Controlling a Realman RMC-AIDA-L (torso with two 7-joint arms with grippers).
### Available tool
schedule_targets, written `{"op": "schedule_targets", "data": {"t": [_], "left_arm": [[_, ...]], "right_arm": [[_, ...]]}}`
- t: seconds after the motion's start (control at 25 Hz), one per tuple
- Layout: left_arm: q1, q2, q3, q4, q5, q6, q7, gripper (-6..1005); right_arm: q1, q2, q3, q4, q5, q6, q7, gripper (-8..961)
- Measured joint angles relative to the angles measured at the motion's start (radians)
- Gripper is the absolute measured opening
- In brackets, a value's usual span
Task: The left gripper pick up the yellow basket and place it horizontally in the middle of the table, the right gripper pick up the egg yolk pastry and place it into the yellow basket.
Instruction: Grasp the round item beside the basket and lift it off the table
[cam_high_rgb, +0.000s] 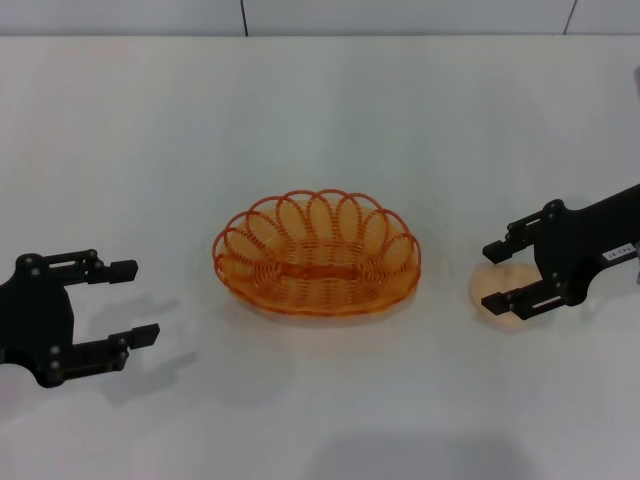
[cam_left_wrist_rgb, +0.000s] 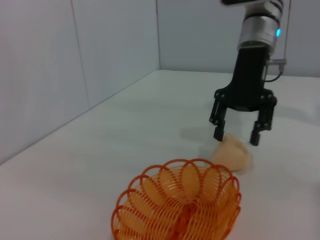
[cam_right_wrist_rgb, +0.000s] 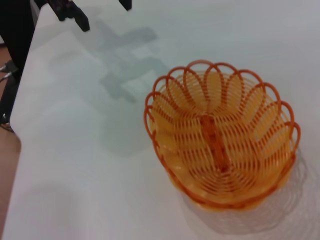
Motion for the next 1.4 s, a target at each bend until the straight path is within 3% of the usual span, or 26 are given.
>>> {"op": "schedule_targets", "data": {"t": [0.44,0.64,1.08,1.4], "left_arm": [[0.001,0.0,-0.002,-0.003,-0.036,0.012,0.004,664],[0.0,0.0,-0.003,-0.002,-0.039,0.013,0.003,664],[-0.003,0.0,-0.003,-0.004,-0.041,0.013,0.002,664],[0.001,0.0,0.0,-0.003,-0.041,0.013,0.0,664]], "right_arm": [[0.004,-0.001,-0.009,0.019,-0.032,0.047,-0.005,622],[0.002,0.0,-0.011,0.019,-0.045,0.06,-0.019,414],[0.008,-0.001,-0.009,0.001,-0.053,0.028,-0.018,54],[0.012,0.002,-0.003,-0.166,-0.034,-0.065,0.064,37]]}}
